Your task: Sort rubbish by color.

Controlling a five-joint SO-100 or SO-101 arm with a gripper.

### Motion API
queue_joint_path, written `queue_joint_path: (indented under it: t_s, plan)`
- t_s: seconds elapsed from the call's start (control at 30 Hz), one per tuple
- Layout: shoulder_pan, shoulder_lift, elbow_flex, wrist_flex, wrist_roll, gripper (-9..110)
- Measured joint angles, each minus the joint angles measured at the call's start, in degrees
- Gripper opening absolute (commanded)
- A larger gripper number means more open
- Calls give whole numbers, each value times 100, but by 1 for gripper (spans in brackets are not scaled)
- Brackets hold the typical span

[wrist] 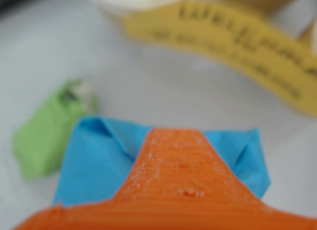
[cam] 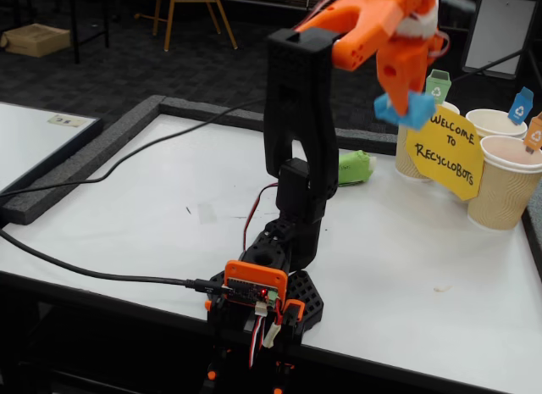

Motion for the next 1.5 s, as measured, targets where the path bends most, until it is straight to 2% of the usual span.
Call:
queue_joint_path:
  t_s: [0.57, 0.67, 0.8, 1.17, 1.37, 1.5]
  plan:
    - [422, 1872, -668, 642, -9, 0]
    - [519, 1881, -668, 650, -360, 0]
    - [527, 1890, -668, 633, -1354, 0]
    - [668, 1890, -519, 0, -5273, 0]
    - [721, 1890, -316, -246, -6838, 0]
    - [721, 1863, -229, -492, -7409, 0]
